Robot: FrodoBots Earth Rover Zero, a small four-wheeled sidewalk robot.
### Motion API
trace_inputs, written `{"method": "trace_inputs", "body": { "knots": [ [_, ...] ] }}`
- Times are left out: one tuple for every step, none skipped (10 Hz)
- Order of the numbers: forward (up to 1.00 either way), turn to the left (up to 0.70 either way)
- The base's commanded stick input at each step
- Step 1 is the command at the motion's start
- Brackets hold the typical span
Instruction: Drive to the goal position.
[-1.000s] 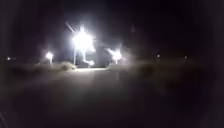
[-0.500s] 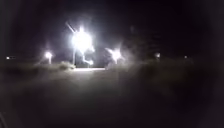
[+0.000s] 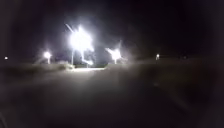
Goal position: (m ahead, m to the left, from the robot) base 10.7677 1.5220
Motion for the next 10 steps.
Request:
{"method": "trace_inputs", "body": {
  "knots": [
    [0.70,0.00],
    [0.70,0.27],
    [0.70,0.27],
    [0.70,0.16],
    [0.70,0.00],
    [0.70,0.00],
    [0.70,0.00],
    [0.70,0.00],
    [0.70,0.00],
    [0.70,0.00]
  ]
}}
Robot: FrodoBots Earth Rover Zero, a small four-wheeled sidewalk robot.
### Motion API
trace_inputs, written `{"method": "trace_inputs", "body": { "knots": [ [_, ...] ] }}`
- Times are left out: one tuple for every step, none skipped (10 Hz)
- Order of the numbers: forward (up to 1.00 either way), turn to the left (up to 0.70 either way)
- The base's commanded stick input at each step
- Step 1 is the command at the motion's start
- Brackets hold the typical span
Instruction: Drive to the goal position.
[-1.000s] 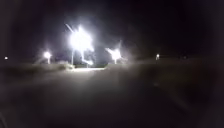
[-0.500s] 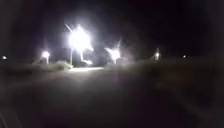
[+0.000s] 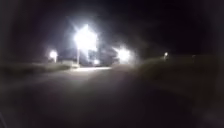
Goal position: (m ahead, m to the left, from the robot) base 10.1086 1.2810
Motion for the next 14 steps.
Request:
{"method": "trace_inputs", "body": {
  "knots": [
    [0.70,0.00],
    [0.70,0.00],
    [0.70,0.00],
    [0.70,0.27],
    [0.70,0.26],
    [0.70,0.10],
    [0.70,0.00],
    [0.70,0.00],
    [0.70,0.00],
    [0.70,0.00],
    [0.70,0.00],
    [0.70,0.00],
    [0.70,0.00],
    [0.70,0.00]
  ]
}}
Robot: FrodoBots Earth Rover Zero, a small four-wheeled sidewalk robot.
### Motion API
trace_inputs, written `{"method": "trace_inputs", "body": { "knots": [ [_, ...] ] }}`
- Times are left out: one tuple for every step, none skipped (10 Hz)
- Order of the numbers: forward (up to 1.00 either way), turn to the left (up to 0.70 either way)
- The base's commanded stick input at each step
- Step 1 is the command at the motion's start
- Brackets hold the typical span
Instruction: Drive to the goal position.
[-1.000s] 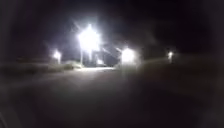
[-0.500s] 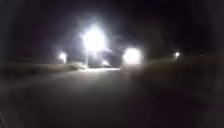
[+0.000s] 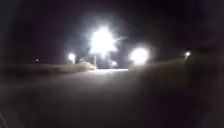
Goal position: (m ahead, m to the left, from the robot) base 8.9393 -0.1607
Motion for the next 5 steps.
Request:
{"method": "trace_inputs", "body": {
  "knots": [
    [0.70,0.00],
    [0.70,0.00],
    [0.70,0.00],
    [0.70,0.00],
    [0.70,0.00]
  ]
}}
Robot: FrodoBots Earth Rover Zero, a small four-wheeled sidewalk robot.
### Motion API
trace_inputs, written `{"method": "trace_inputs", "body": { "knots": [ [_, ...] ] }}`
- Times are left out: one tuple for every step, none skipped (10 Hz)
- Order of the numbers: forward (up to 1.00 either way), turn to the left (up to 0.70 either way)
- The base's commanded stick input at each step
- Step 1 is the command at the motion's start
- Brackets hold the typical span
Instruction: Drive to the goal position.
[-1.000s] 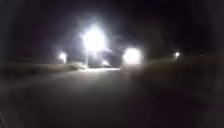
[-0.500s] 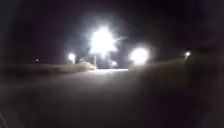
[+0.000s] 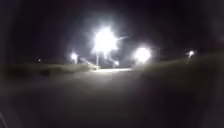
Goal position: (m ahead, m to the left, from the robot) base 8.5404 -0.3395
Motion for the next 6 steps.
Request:
{"method": "trace_inputs", "body": {
  "knots": [
    [0.70,0.00],
    [0.70,0.00],
    [0.70,0.00],
    [0.70,0.00],
    [0.70,0.00],
    [0.70,0.00]
  ]
}}
